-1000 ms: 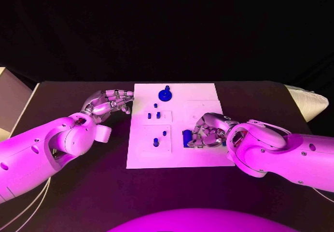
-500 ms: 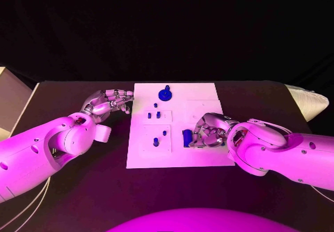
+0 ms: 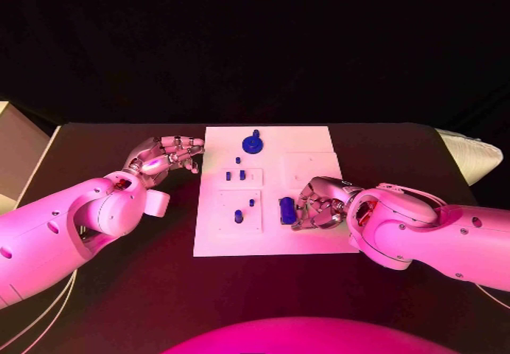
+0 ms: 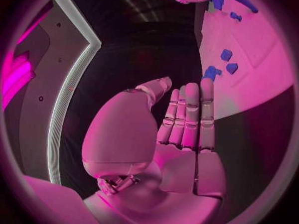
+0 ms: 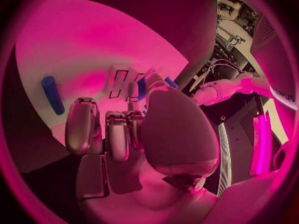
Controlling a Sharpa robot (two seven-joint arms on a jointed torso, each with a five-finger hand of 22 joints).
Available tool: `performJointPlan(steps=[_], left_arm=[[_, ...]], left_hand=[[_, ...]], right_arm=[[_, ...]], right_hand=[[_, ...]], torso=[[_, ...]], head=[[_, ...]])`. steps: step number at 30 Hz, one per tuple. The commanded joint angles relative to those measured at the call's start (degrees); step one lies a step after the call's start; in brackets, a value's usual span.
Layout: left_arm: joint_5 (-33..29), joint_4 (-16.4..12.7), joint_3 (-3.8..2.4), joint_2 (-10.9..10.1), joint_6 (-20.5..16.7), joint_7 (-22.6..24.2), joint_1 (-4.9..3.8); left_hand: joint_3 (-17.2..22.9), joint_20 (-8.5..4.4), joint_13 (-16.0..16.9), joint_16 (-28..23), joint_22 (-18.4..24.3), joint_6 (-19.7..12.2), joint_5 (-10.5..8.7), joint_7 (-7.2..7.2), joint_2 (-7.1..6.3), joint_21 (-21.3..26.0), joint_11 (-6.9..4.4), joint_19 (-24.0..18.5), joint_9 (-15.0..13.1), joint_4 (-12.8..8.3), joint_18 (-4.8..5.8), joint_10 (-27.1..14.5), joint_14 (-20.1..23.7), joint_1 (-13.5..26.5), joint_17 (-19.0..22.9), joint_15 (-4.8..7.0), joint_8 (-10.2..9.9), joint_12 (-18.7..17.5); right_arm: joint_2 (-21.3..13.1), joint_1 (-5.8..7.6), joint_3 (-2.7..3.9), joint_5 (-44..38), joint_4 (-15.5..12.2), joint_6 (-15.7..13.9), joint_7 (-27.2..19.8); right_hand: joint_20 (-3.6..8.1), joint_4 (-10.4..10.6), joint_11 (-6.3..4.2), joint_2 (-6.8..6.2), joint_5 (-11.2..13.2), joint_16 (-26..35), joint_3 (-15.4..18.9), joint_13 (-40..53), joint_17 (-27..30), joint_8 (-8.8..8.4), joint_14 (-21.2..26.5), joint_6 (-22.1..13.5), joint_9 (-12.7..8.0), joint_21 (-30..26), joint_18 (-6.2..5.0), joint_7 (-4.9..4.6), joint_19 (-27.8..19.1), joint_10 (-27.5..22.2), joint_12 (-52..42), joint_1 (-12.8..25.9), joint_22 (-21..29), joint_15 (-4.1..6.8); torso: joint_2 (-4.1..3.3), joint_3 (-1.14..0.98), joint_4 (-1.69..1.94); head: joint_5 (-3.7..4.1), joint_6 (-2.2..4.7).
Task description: Assemble the parts on the task board
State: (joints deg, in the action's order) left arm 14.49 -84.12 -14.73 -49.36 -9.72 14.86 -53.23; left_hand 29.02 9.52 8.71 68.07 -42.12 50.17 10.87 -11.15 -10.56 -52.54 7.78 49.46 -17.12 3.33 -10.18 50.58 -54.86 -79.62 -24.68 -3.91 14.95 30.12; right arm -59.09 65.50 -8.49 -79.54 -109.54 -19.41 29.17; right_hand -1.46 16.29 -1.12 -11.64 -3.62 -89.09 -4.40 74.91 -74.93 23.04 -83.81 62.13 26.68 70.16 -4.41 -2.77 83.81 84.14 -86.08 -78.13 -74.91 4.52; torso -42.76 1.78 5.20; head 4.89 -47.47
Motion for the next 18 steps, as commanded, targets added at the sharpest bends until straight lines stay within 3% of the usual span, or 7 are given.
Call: performJointPlan(steps=[1,11,18], left_arm=[[-0.2,-0.2,-0.04,0.0,0.7,0.3,0.05],[-0.2,-0.2,-0.04,0.0,0.7,0.3,0.09],[-0.2,-0.1,-0.04,-0.1,0.7,0.2,0.12]], left_hand=[[-0.1,-0.02,0.0,0.2,0.1,-0.4,0.18,-0.11,0.00,0.4,0.06,0.3,0.1,0.3,-0.34,-0.3,0.2,0.4,-0.1,-0.01,0.2,0.2],[-0.1,-0.02,0.0,0.2,0.1,-0.4,0.18,-0.11,0.00,0.4,0.06,0.3,0.1,0.3,-0.34,-0.3,0.2,0.4,-0.1,-0.01,0.2,0.2],[-0.1,-0.02,0.0,0.2,0.1,-0.4,0.18,-0.11,0.00,0.4,0.06,0.3,0.1,0.3,-0.34,-0.3,0.2,0.4,-0.1,-0.01,0.2,0.2]], right_arm=[[-0.1,-0.08,-0.01,-0.8,-0.2,0.4,-0.7],[-0.9,-0.10,0.04,-0.1,-1.4,-1.0,-1.6],[-2.1,-0.10,0.26,0.7,-2.6,-3.5,-2.3]], right_hand=[[-0.04,0.4,-0.11,-0.53,0.4,-0.4,0.1,12.9,-13.6,-0.18,-5.9,0.3,-0.1,-0.2,0.47,-0.16,0.3,4.3,0.0,-0.1,-1.6,0.19],[-0.14,0.5,-0.06,-1.03,-0.1,-0.4,2.6,13.1,-13.8,0.31,-5.9,0.5,0.0,-0.2,0.50,-0.18,0.4,4.4,-0.1,3.5,-1.8,0.11],[-0.01,0.7,-0.32,0.45,-0.1,-0.5,7.0,13.3,-14.0,1.37,-6.0,0.8,0.4,0.1,0.56,0.16,0.6,4.5,-0.5,7.6,-2.3,0.31]], torso=[[0.00,0.00,0.02],[-0.04,-0.03,0.02],[-0.02,-0.04,-0.09]], head=[[0.01,0.02],[-0.08,-0.01],[-0.09,-0.02]])
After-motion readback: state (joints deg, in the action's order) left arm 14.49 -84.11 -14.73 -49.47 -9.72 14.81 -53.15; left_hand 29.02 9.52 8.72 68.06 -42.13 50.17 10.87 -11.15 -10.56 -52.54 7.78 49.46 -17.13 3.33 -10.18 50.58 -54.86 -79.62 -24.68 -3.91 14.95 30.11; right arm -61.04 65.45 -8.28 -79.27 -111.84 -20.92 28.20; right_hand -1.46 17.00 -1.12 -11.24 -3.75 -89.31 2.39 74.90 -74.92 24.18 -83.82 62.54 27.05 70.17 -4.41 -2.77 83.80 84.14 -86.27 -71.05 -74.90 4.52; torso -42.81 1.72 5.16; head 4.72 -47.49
